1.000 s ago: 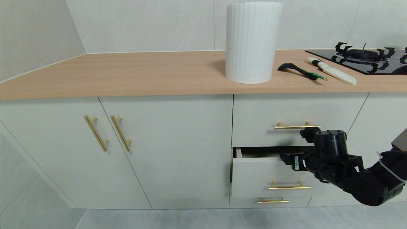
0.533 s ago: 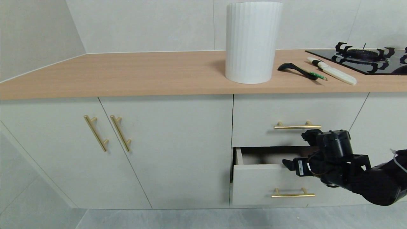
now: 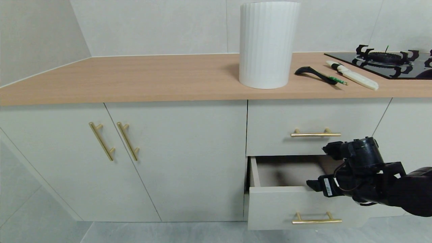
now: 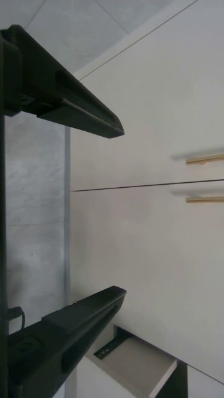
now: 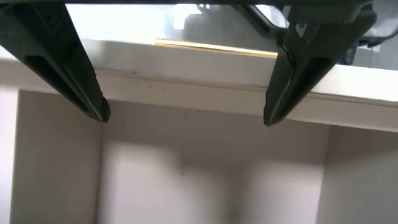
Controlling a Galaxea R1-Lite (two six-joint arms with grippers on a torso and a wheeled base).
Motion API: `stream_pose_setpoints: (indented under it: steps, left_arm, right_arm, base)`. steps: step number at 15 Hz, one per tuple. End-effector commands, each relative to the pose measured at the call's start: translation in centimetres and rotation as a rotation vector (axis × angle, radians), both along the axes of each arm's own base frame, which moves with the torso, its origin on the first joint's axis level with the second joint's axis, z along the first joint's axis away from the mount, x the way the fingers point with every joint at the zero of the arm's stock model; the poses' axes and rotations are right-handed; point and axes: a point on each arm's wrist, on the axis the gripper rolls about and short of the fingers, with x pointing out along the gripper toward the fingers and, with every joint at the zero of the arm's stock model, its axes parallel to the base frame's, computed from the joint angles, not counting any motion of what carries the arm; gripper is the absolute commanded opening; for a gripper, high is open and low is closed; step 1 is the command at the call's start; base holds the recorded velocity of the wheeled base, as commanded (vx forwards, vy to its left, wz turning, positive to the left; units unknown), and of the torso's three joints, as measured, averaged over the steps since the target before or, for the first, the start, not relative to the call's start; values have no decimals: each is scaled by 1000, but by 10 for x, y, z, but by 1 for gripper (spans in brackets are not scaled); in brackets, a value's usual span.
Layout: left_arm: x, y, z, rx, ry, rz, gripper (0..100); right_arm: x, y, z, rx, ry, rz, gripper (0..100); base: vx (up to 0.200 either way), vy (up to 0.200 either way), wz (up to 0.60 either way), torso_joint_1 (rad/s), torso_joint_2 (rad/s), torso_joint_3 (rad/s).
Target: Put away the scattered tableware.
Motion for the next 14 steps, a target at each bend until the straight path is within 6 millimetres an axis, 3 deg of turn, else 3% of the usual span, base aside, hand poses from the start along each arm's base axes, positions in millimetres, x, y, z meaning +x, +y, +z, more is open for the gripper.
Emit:
stream_pose_setpoints:
  steps: [1, 14]
  left_arm:
    - [0, 0, 0, 0, 2, 1, 100]
    - [0, 0, 0, 0, 2, 1, 100]
  right_arm:
    - [-5, 1, 7, -4, -5, 14, 100]
    - [-31, 3, 16, -109, 275, 60, 100]
  base:
    - [0, 0, 0, 0, 0, 0]
    - [0, 0, 0, 0, 0, 0]
